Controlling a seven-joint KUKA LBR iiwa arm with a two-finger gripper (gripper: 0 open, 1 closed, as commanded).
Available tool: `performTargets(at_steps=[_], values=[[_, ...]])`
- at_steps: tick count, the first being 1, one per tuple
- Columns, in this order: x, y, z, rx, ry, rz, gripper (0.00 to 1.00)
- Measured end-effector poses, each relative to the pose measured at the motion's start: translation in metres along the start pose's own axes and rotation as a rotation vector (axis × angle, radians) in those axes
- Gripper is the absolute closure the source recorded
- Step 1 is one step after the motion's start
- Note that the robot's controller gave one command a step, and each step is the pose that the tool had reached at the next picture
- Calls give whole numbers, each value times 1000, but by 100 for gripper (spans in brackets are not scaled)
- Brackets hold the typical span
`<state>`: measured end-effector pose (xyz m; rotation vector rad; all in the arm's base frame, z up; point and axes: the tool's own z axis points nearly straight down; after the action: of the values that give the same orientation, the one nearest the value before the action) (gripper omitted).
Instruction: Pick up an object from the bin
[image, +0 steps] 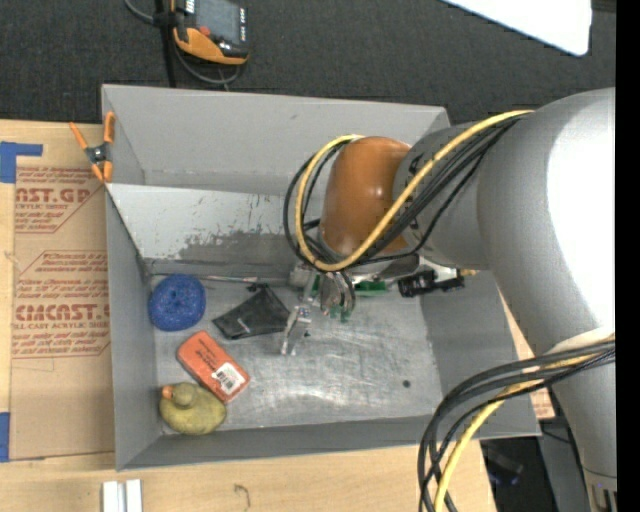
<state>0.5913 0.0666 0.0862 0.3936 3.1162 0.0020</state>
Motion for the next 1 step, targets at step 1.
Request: performTargets(at_steps=[1], values=[[11, 33, -15, 2, 0, 77, 0]])
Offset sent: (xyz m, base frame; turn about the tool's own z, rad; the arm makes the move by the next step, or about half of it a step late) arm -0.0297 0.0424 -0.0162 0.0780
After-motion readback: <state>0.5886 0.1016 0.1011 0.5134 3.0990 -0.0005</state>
